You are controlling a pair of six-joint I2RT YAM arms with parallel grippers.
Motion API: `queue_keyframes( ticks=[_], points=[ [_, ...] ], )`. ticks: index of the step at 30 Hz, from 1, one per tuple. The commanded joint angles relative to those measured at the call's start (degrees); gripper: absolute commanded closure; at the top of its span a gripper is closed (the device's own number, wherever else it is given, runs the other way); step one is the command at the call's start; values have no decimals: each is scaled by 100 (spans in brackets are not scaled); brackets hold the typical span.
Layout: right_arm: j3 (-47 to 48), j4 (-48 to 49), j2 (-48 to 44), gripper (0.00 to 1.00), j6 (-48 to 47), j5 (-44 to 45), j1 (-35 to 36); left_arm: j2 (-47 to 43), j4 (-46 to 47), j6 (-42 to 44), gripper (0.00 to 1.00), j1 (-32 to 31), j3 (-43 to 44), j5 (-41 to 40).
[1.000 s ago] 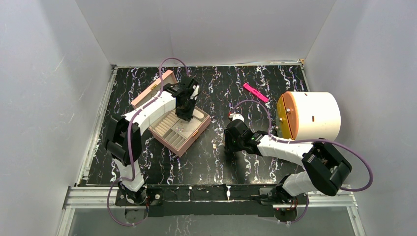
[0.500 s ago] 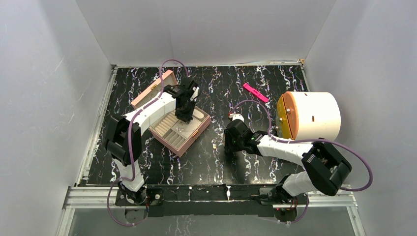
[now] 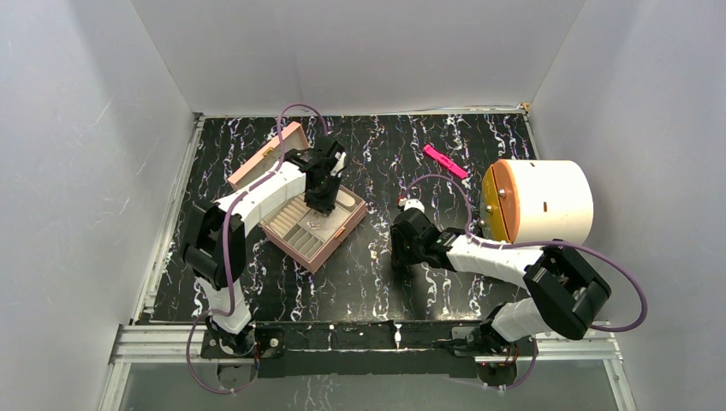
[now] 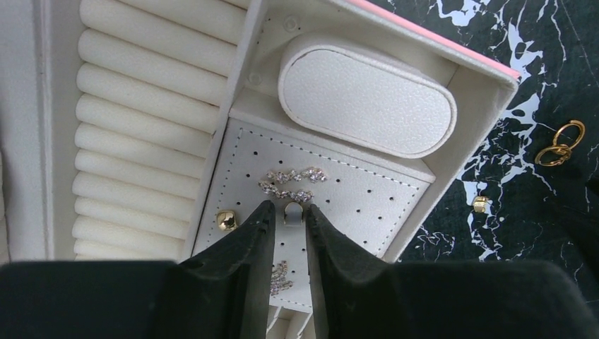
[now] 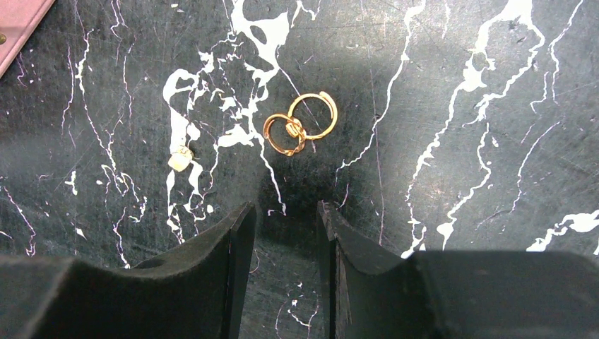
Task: Organize the mixed jewelry
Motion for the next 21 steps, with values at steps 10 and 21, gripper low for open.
queue_keyframes(
  ticks=[10, 21],
  points=[
    [102, 145, 4, 54, -19, 62, 21, -502, -141, -69, 70, -31, 14, -359],
    [426, -206, -170, 51, -45, -24, 27, -2330, 1058, 19, 47, -31, -744, 74]
  ],
)
